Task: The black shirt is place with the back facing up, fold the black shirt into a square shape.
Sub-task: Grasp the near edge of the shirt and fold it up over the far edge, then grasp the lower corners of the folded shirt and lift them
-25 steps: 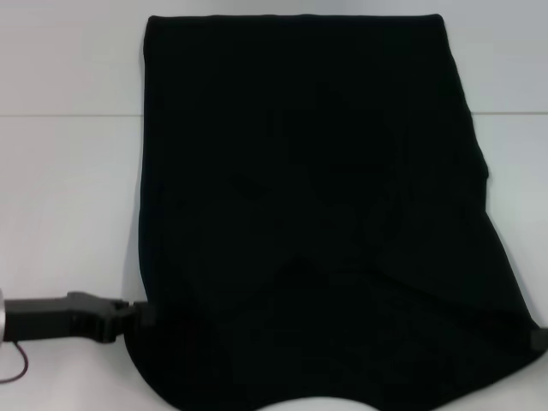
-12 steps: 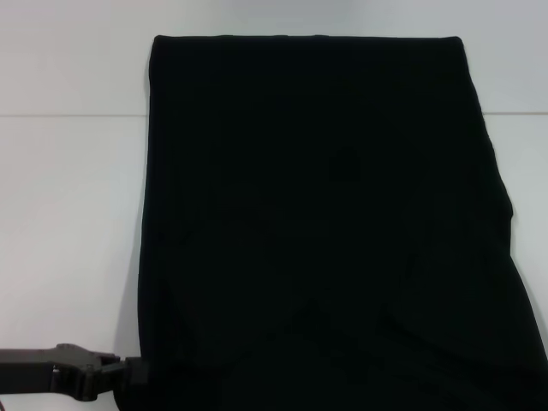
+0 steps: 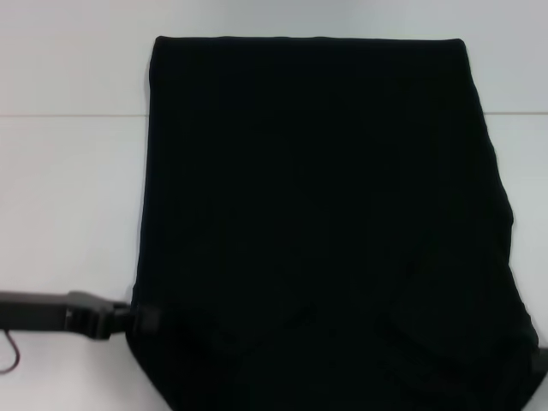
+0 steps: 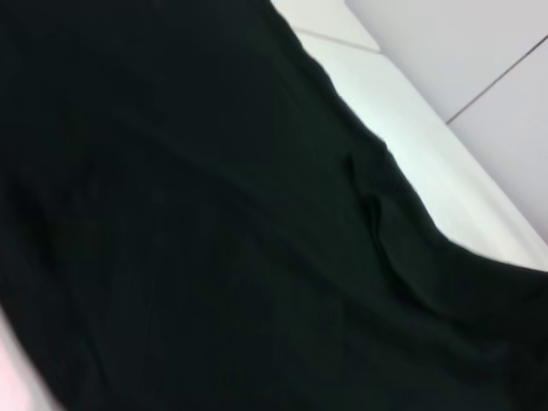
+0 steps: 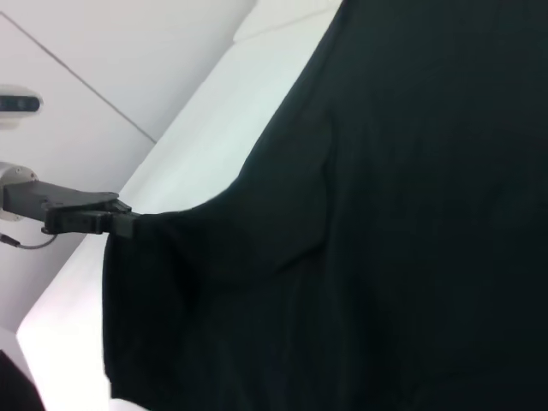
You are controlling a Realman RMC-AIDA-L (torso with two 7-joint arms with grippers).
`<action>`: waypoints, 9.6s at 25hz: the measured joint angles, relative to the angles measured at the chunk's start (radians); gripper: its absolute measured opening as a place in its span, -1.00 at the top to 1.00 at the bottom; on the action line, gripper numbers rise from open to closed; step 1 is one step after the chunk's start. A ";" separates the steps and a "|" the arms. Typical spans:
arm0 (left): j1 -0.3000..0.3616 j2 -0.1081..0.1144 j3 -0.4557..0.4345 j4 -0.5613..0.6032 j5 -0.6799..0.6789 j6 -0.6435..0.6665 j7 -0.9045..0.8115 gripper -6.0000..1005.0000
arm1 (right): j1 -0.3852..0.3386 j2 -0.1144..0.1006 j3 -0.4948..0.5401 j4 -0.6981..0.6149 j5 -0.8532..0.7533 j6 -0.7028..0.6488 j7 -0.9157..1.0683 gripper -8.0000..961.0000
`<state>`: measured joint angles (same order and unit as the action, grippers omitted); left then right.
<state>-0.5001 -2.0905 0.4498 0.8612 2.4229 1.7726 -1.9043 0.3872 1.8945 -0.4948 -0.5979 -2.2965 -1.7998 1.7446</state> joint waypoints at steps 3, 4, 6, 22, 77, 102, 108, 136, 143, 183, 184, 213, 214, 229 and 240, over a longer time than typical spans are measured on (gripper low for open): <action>-0.046 0.021 0.000 -0.030 -0.004 -0.042 -0.015 0.89 | 0.030 0.000 0.031 -0.002 0.002 0.018 0.001 0.88; -0.062 0.028 0.000 -0.044 -0.005 -0.061 -0.024 0.89 | 0.043 0.000 0.046 -0.003 0.003 0.031 0.004 0.88; -0.097 0.045 -0.001 -0.082 -0.007 -0.102 -0.044 0.89 | 0.069 0.001 0.076 -0.006 0.005 0.058 0.009 0.88; -0.313 0.107 0.010 -0.242 -0.014 -0.456 -0.113 0.89 | 0.287 0.036 0.116 0.036 0.032 0.430 0.096 0.88; -0.429 0.005 0.198 -0.405 -0.010 -1.355 -0.085 0.18 | 0.516 0.105 0.004 0.196 0.048 1.191 0.258 -0.30; 0.032 -0.071 0.142 0.108 -0.295 -0.522 0.022 -0.77 | 0.310 0.079 -0.044 0.137 0.339 0.651 -0.081 -0.41; 0.024 -0.063 0.085 -0.026 -0.285 -0.559 0.127 -0.76 | 0.319 0.086 -0.052 0.138 0.336 0.664 -0.082 -0.41; -0.051 -0.070 0.206 -0.218 -0.269 -0.874 0.426 -0.73 | 0.313 0.112 -0.056 0.135 0.344 0.668 -0.070 -0.41; -0.049 -0.070 0.208 -0.212 -0.267 -0.870 0.426 -0.65 | 0.311 0.112 -0.055 0.135 0.344 0.668 -0.070 -0.41; -0.062 -0.062 0.206 -0.199 -0.246 -0.840 0.418 0.99 | 0.261 0.020 -0.066 0.073 0.001 0.697 0.378 -0.39; -0.061 -0.062 0.207 -0.199 -0.246 -0.840 0.418 0.99 | 0.264 0.024 -0.071 0.075 0.000 0.709 0.378 -0.39; -0.064 -0.062 0.208 -0.188 -0.246 -0.824 0.403 0.97 | 0.264 0.059 -0.175 0.098 0.003 0.801 0.344 0.59; -0.061 -0.062 0.208 -0.182 -0.246 -0.817 0.394 0.97 | 0.261 0.057 -0.173 0.096 0.005 0.790 0.338 0.67; 0.048 -0.071 0.199 0.007 -0.191 -0.492 0.297 0.96 | 0.159 0.036 -0.097 0.007 0.009 0.596 0.240 0.92; 0.120 -0.072 0.114 0.077 -0.147 -0.104 0.272 0.95 | -0.007 0.032 -0.065 -0.093 0.002 0.289 0.078 0.92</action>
<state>-0.3803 -2.1628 0.5637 0.9378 2.2755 1.6685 -1.6319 0.3798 1.9265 -0.5597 -0.6907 -2.2949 -1.5105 1.8230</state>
